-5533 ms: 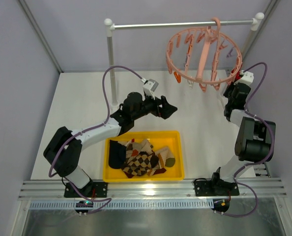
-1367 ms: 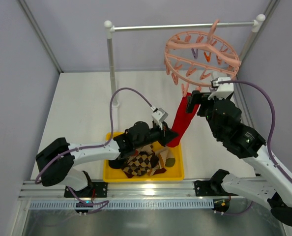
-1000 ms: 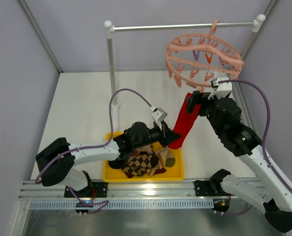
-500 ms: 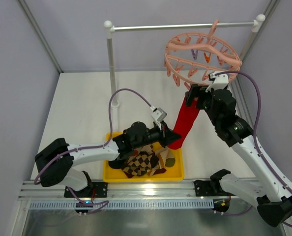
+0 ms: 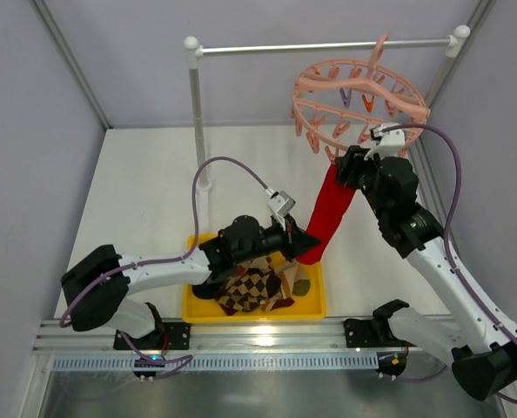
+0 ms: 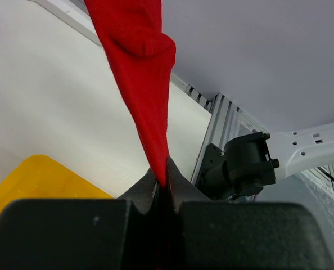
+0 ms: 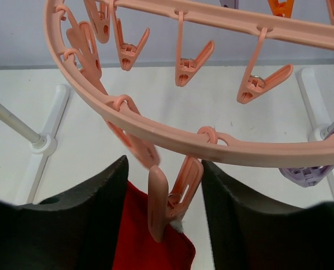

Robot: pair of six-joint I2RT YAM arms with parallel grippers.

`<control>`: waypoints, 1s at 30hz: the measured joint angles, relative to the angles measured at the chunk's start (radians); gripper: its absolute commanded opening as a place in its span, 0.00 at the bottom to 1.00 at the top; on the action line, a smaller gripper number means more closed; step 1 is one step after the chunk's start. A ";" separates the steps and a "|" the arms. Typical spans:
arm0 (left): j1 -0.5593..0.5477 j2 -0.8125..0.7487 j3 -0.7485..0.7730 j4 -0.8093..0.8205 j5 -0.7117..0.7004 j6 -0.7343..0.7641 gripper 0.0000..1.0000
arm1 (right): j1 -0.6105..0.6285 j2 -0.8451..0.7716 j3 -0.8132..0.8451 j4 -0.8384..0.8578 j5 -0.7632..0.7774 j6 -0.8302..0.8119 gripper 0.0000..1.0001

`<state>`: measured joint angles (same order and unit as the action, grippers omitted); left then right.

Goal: Remove the socks clipped to the hanger

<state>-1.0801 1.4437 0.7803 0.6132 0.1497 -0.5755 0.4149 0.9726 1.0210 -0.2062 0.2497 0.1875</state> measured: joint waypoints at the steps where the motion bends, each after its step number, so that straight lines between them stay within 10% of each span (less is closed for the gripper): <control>1: 0.000 0.000 0.000 -0.002 0.000 0.001 0.00 | 0.000 -0.003 -0.005 0.007 0.000 0.000 0.43; 4: 0.000 0.000 0.000 -0.006 0.000 0.003 0.00 | 0.000 -0.007 -0.013 0.020 0.007 -0.003 0.04; 12: -0.002 -0.040 -0.014 -0.058 -0.015 0.012 0.00 | -0.003 -0.006 -0.013 0.034 0.029 0.002 0.05; 13: -0.002 -0.057 -0.024 -0.071 -0.025 0.016 0.00 | -0.003 -0.006 -0.013 0.034 0.032 0.002 0.14; 14: -0.002 -0.078 -0.036 -0.085 -0.035 0.023 0.00 | -0.003 -0.006 -0.013 0.034 0.034 0.002 0.49; 18: -0.002 -0.179 -0.092 -0.168 -0.093 0.044 0.00 | -0.003 -0.006 -0.013 0.032 0.034 0.006 0.92; 30: -0.004 -0.864 -0.206 -0.826 -0.462 0.055 0.00 | -0.003 -0.021 -0.134 0.084 -0.014 0.013 0.98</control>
<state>-1.0843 0.5800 0.5739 -0.2123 -0.3122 -0.5201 0.4122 0.9520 0.8867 -0.1219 0.2356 0.2008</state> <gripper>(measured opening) 0.003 0.975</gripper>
